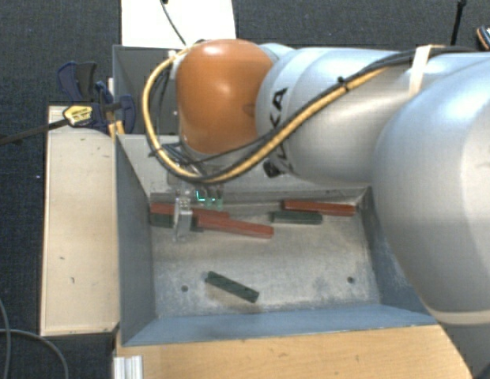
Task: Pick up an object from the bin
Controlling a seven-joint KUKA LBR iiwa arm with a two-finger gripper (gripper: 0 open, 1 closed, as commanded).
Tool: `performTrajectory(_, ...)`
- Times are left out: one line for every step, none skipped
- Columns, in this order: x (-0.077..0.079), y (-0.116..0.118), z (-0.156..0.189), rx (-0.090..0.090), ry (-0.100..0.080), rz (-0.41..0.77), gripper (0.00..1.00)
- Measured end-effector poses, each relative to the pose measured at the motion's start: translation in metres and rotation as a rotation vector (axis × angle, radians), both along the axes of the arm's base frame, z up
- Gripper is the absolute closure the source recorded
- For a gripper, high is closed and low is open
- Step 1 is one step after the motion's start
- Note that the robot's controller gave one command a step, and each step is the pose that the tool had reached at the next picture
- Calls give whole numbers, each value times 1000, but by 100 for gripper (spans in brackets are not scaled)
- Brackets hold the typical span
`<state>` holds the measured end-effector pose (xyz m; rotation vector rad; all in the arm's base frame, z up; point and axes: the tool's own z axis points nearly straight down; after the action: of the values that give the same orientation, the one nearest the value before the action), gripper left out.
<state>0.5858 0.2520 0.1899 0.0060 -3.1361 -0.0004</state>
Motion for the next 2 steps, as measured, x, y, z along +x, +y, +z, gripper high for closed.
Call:
performTrajectory(2,-47,-124,-2,-1,-79,0)
performTrajectory(-12,-23,-119,0,-3,-102,0)
